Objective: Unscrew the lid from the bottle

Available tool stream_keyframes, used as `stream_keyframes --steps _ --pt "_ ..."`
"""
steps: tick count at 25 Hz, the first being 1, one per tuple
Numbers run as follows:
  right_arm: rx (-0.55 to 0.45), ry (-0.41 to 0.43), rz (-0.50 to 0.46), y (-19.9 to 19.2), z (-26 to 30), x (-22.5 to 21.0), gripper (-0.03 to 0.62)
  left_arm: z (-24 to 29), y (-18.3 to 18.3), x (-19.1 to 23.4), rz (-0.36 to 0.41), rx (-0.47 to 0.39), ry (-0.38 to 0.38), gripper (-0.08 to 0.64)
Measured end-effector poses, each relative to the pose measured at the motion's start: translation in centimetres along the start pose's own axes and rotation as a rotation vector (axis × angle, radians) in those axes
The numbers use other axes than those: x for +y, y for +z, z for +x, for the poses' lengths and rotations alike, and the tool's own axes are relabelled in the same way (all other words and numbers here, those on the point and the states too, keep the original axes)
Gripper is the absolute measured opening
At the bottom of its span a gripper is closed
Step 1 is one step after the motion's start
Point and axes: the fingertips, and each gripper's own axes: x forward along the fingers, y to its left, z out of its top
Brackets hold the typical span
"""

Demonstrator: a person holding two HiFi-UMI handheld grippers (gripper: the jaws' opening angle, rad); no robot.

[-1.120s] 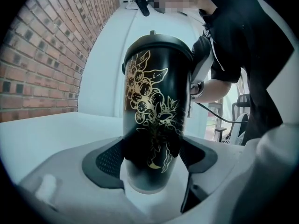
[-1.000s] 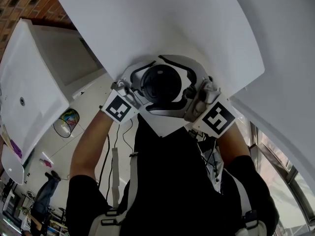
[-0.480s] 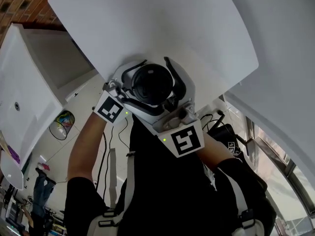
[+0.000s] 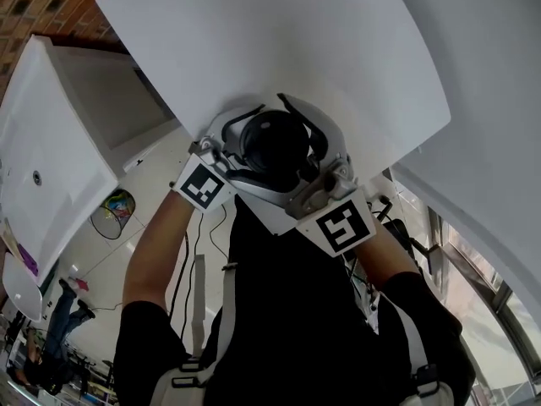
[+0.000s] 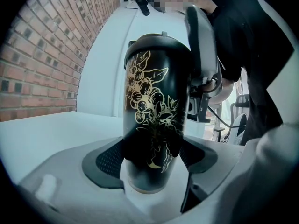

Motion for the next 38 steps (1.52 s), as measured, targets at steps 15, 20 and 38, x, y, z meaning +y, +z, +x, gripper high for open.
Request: stream_keyframes --steps 15,20,38 --pt "0.01 0.331 0.01 -0.1 -0.1 1.5 0.495 -0.2 -0.1 0.0 -0.007 0.003 -0.015 0.377" --pt "-0.037 0.315 0.125 1.2 0.0 0.7 0.495 -0.2 -0.1 0.1 -0.007 0.005 -0.036 0.377" --pt "-0.172 0.107 0.368 2.5 -3.2 -5.0 0.495 -0.4 0.7 0.1 0.022 -0.022 0.131 0.411"
